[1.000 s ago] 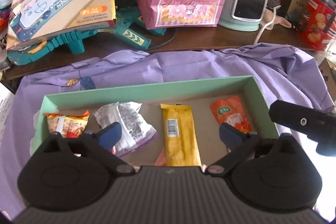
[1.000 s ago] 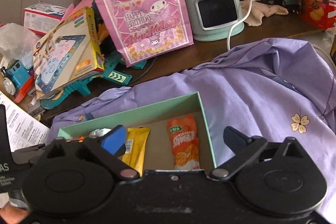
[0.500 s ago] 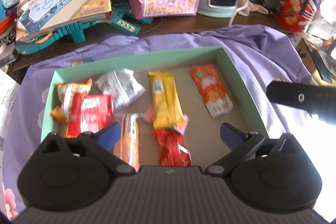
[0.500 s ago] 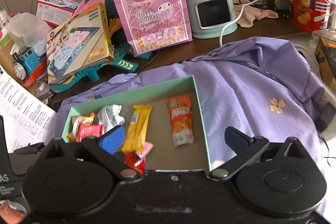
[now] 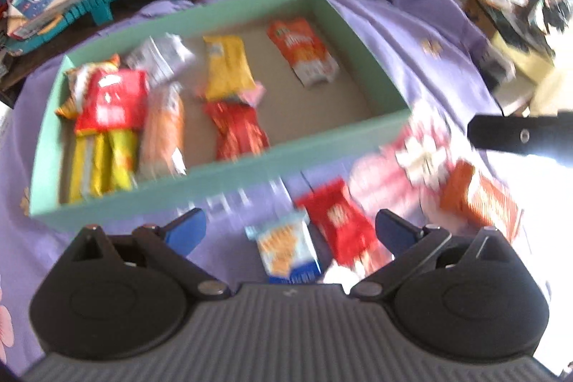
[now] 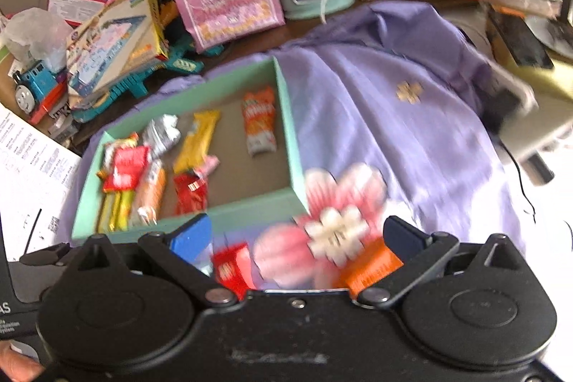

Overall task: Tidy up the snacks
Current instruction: 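Move both tools back out of the box toward the remaining snacks, then grasp the pink tube candy with the left tool while the right tool grasps the orange packet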

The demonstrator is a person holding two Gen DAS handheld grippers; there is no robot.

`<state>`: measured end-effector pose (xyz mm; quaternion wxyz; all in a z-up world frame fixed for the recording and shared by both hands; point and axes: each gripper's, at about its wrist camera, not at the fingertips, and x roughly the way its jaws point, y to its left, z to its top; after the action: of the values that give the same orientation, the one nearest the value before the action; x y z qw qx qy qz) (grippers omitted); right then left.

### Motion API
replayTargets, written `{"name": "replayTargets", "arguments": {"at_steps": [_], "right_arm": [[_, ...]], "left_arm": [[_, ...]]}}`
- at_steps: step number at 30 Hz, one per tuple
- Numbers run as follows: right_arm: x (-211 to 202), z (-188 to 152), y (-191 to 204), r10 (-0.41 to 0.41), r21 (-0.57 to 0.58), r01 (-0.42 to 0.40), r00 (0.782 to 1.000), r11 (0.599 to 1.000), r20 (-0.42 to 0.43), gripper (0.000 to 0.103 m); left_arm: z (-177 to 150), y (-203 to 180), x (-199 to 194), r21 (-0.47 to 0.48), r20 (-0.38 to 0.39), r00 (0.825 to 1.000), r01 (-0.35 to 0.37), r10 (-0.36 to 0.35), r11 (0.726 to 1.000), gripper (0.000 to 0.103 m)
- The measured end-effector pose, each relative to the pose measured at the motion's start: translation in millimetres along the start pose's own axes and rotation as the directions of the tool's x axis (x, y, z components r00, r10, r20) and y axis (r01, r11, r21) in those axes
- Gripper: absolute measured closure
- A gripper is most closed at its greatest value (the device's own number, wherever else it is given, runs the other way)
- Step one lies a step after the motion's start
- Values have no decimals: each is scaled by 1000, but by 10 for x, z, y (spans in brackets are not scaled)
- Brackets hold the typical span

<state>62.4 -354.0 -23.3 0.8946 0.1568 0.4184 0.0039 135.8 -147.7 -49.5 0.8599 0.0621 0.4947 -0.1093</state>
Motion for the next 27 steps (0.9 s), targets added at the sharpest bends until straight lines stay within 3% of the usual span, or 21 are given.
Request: {"name": "replayTargets", "arguments": {"at_steps": [9,17,22,24,27], "right_arm": [[36,-249,-393,-32,23,32,999,999,-7,0],[276,-350,-579,-61,-3,61,998,998,-14,1],[367,-473,-583,-42,-9,41,997,999,-66,9],[375,-494,-506,-43,-32,41,997,999,-72,21],[394,-535,-393,-53,-85,46,995,995,-84,23]], "left_arm": [[-406,-143,89,59,-78,997,17,-13,998,0],[-462,-245,212,90,-105,994,2,8,996,0],[-430,-222,278,72,-114,993,-10,18,997,0],[-417,-214,258,66,-106,994,-4,11,998,0],[-383,-236,191,68,-75,997,0,5,998,0]]}}
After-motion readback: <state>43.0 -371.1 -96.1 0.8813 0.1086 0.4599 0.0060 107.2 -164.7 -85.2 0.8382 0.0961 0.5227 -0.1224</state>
